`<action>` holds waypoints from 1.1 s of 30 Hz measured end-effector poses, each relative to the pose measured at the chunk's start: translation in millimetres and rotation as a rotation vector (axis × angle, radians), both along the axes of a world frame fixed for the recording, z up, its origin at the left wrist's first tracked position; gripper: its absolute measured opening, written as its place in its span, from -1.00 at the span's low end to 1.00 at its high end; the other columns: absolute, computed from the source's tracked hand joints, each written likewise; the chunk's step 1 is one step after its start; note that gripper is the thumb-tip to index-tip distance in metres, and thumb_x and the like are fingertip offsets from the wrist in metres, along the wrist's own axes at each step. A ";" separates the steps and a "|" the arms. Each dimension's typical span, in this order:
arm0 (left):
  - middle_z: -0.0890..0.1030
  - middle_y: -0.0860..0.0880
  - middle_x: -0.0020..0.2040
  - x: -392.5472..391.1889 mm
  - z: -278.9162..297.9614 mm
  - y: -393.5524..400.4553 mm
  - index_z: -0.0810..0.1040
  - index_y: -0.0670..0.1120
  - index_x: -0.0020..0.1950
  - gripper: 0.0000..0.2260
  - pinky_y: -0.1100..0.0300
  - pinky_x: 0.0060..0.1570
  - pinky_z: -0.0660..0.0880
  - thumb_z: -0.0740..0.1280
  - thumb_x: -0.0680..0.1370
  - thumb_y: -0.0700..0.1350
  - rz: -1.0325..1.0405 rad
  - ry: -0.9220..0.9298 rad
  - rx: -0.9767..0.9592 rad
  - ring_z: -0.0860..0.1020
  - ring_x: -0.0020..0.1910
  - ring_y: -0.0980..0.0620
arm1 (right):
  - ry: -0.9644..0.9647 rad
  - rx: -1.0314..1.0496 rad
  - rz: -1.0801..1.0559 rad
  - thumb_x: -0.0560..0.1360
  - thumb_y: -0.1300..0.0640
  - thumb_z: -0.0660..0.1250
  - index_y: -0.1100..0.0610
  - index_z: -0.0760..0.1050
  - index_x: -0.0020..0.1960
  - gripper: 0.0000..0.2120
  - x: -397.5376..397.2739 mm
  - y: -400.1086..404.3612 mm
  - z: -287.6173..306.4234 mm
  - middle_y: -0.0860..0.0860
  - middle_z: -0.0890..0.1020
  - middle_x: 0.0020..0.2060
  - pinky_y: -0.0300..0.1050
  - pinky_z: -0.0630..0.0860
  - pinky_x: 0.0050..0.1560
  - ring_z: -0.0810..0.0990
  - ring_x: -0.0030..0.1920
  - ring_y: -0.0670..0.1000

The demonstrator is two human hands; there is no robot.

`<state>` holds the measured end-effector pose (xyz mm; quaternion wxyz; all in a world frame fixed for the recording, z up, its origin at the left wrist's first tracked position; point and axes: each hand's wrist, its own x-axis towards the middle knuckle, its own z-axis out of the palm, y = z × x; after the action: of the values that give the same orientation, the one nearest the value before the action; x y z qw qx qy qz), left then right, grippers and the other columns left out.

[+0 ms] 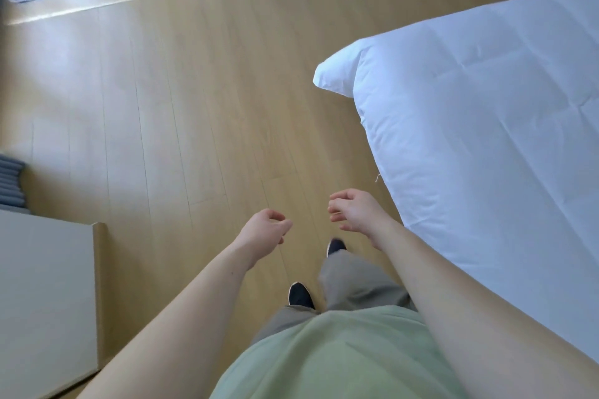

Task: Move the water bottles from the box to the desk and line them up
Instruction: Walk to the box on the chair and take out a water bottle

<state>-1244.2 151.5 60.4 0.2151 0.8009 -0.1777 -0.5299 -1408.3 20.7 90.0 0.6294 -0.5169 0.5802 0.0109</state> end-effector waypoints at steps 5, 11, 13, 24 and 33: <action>0.67 -0.01 0.02 55.5 -5.2 -66.8 0.52 -0.01 0.28 -0.71 -0.02 0.17 0.59 0.31 0.61 0.08 0.035 -0.015 -0.005 0.65 0.02 0.05 | -0.002 0.024 0.008 0.55 0.22 0.29 0.16 0.55 0.16 -0.80 51.8 -72.1 -12.4 0.05 0.65 -0.08 0.06 0.59 0.18 0.61 -0.09 0.00; 0.66 -0.01 0.03 124.5 -6.3 -179.7 0.52 -0.03 0.29 -0.70 -0.02 0.18 0.59 0.31 0.62 0.07 0.066 -0.060 0.013 0.65 0.02 0.04 | -0.022 0.027 0.038 0.52 0.19 0.30 0.09 0.56 0.08 -0.85 122.8 -190.0 -25.7 0.06 0.68 -0.02 0.09 0.60 0.21 0.66 -0.06 0.01; 0.64 0.00 0.05 144.4 0.5 -219.1 0.51 -0.03 0.31 -0.70 0.02 0.14 0.59 0.31 0.63 0.06 0.067 -0.072 0.009 0.64 0.01 0.06 | -0.025 0.031 0.065 0.53 0.18 0.29 0.08 0.55 0.09 -0.84 144.9 -228.8 -23.7 0.07 0.68 0.01 0.09 0.61 0.20 0.68 0.01 0.04; 0.65 0.01 0.04 227.4 18.8 -401.3 0.52 -0.02 0.27 -0.73 0.02 0.14 0.60 0.31 0.63 0.06 0.096 -0.088 -0.074 0.64 -0.05 0.09 | -0.038 -0.006 0.110 0.54 0.16 0.29 0.07 0.54 0.10 -0.85 233.1 -401.2 -6.2 0.05 0.67 0.02 0.01 0.61 0.12 0.67 -0.01 0.00; 0.67 -0.01 0.00 319.1 -3.3 -519.5 0.53 -0.02 0.23 -0.75 0.00 0.12 0.61 0.34 0.61 0.06 0.022 -0.067 -0.065 0.67 -0.02 0.04 | -0.036 0.001 0.041 0.55 0.16 0.29 0.04 0.54 0.04 -0.89 304.9 -508.9 -20.5 0.05 0.67 0.04 -0.02 0.61 0.11 0.67 0.06 0.02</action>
<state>-925.2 -368.0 57.1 0.2409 0.8126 -0.1930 -0.4944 -1103.4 -488.2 69.6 0.6398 -0.5283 0.5580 0.0147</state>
